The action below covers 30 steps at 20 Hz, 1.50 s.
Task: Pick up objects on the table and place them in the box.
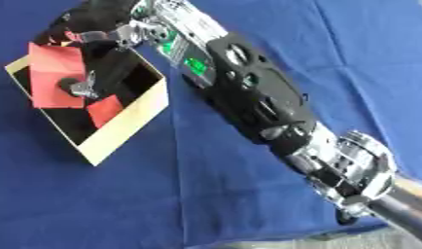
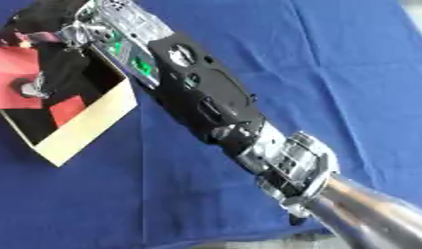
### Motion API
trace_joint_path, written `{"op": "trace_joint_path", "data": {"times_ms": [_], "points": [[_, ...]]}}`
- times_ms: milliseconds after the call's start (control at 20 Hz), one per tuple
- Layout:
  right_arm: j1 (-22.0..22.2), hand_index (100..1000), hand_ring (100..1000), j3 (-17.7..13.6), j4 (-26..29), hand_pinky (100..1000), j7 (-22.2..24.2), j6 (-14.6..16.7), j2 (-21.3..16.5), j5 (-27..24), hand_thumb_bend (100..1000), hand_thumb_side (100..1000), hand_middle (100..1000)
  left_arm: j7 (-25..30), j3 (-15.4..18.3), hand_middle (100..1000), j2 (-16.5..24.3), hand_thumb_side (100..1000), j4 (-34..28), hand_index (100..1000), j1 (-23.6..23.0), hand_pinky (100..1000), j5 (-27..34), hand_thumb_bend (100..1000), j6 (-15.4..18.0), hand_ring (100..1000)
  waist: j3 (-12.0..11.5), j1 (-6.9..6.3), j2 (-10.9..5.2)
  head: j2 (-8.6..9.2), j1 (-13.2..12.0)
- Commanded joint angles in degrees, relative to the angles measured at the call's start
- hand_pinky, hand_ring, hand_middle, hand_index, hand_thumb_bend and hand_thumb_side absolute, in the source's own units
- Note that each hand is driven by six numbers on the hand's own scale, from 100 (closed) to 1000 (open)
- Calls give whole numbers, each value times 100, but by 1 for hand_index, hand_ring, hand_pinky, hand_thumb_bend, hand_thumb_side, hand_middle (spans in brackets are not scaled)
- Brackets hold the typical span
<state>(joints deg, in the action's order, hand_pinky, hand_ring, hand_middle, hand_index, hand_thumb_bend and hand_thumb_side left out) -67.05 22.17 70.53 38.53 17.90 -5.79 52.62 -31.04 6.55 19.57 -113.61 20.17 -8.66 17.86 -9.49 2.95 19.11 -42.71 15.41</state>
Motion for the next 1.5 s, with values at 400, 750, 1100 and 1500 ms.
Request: {"op": "trace_joint_path", "data": {"times_ms": [400, 750, 1100, 1500], "points": [[-186, 977, 939, -444, 1205, 870, -358, -548, -518, -877, 100, 813, 830, -76, 36, 762, 90, 694, -99, 802, 47, 709, 3, 175, -21, 783, 1, -43, -96, 80, 20], [-157, 948, 902, -718, 1951, 856, -296, -1140, -942, -1795, 100, 673, 764, -66, 34, 761, 97, 694, -99, 801, 34, 709, -6, 175, -23, 783, 47, -69, -94, 77, -34], [322, 885, 847, -1117, 2764, 841, -1512, -1797, -1891, -3630, 100, 622, 652, -93, 76, 761, 126, 696, -99, 801, -13, 709, -34, 172, -30, 780, 86, -53, -70, 115, -201], [1240, 903, 861, -1278, 3616, 845, -1767, -1739, -3190, -3957, 100, 659, 706, -83, 92, 761, 164, 701, -99, 801, -32, 709, -70, 168, -52, 781, 146, -37, -30, 117, -366]]}}
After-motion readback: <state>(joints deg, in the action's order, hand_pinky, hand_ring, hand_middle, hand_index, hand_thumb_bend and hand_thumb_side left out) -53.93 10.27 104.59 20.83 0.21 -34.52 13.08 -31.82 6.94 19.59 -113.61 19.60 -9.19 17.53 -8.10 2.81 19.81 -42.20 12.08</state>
